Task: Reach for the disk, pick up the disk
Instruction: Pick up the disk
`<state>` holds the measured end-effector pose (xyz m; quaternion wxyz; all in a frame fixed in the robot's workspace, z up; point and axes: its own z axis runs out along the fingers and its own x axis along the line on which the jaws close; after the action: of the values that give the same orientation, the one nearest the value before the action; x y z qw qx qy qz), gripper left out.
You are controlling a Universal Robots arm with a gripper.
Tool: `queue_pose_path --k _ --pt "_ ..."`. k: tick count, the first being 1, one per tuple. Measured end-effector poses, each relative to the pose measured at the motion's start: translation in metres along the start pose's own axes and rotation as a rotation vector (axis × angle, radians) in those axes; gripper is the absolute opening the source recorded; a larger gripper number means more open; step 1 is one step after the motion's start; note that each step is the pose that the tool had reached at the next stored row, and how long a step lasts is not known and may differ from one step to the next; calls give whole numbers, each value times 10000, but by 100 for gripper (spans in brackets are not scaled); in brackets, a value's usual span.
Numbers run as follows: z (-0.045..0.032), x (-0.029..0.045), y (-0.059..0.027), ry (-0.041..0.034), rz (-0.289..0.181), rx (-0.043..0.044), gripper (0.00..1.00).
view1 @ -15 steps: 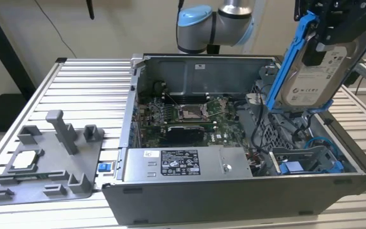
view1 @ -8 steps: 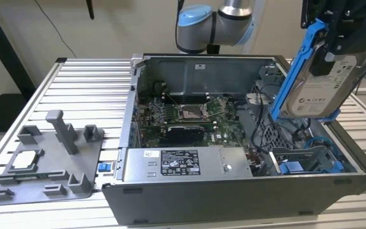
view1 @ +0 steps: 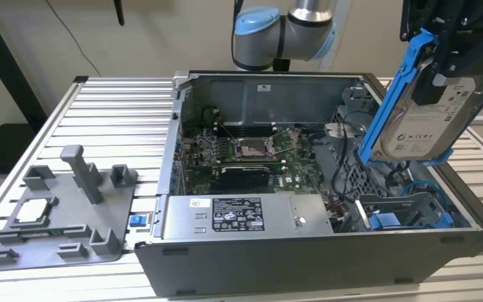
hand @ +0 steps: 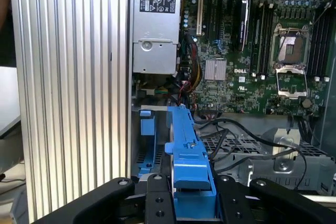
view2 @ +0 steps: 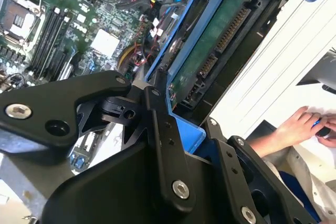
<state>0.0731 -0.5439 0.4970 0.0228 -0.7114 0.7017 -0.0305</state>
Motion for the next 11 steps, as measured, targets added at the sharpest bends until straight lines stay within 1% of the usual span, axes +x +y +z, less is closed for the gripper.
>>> queue_pose_path --k 7,11 --pt "0 1 0 -1 0 0 0" --pt "3 30 1 0 0 0 0"
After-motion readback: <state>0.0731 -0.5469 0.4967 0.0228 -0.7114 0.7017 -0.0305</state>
